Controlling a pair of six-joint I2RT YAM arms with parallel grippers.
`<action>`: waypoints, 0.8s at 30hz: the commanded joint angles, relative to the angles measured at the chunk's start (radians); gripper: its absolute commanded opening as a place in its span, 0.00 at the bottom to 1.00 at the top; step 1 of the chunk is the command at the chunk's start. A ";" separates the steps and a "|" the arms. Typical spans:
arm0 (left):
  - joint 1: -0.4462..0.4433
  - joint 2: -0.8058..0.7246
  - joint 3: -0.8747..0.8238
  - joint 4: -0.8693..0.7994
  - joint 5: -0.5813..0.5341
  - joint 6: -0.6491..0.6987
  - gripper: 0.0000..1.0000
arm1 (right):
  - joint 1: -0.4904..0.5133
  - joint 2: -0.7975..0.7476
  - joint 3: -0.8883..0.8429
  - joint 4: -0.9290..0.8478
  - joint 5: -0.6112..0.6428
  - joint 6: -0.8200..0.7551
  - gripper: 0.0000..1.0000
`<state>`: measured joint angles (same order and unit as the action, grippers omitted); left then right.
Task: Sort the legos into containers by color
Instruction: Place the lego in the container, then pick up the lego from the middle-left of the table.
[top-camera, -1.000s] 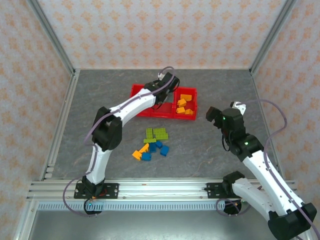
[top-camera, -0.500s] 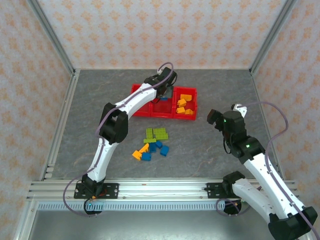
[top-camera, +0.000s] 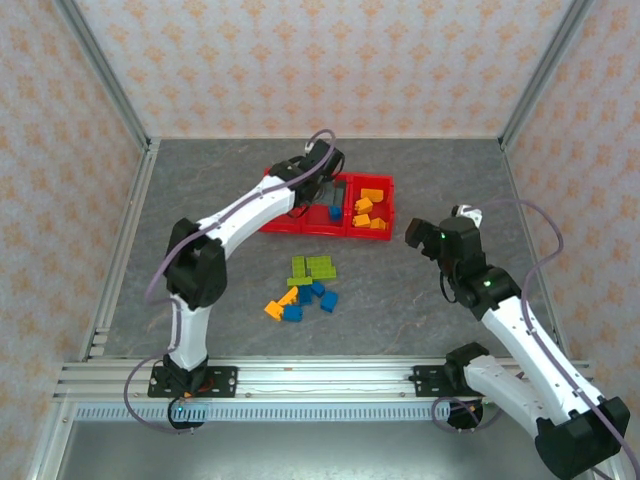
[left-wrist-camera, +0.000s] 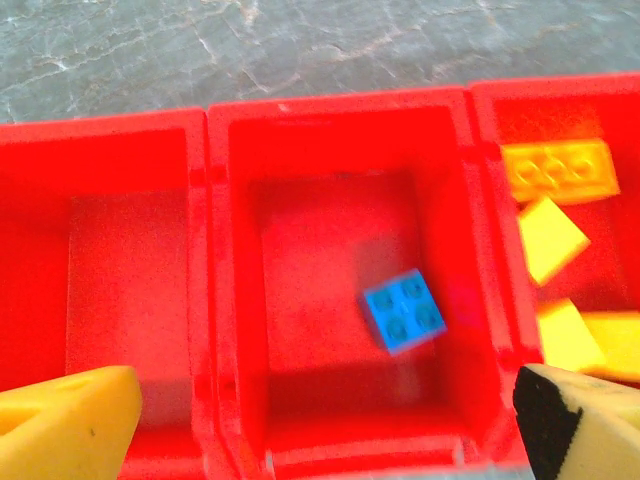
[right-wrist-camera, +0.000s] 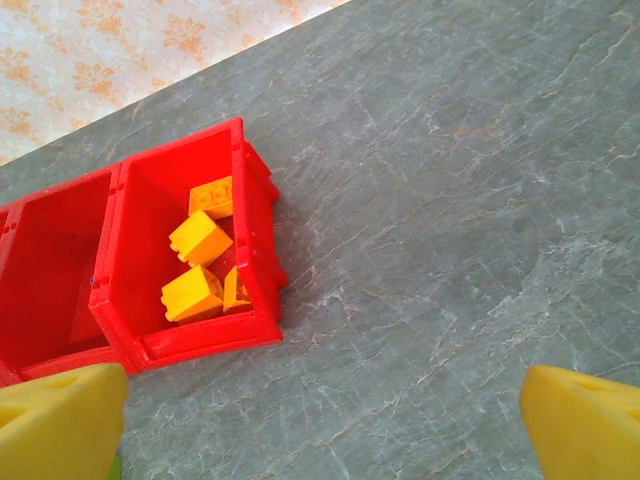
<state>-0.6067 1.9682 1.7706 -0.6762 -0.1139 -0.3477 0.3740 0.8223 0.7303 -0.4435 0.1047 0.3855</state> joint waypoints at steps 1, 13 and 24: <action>-0.085 -0.115 -0.104 0.028 -0.018 -0.034 0.99 | -0.001 0.024 0.017 0.017 -0.030 -0.002 1.00; -0.246 -0.343 -0.537 0.108 0.064 -0.203 0.94 | -0.001 0.123 -0.054 0.119 -0.105 -0.007 1.00; -0.382 -0.384 -0.652 0.106 0.143 -0.211 0.94 | -0.001 0.258 -0.022 0.181 -0.102 -0.052 1.00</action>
<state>-0.9714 1.5795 1.1324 -0.5732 0.0116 -0.5526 0.3740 1.0611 0.6739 -0.3038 -0.0002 0.3504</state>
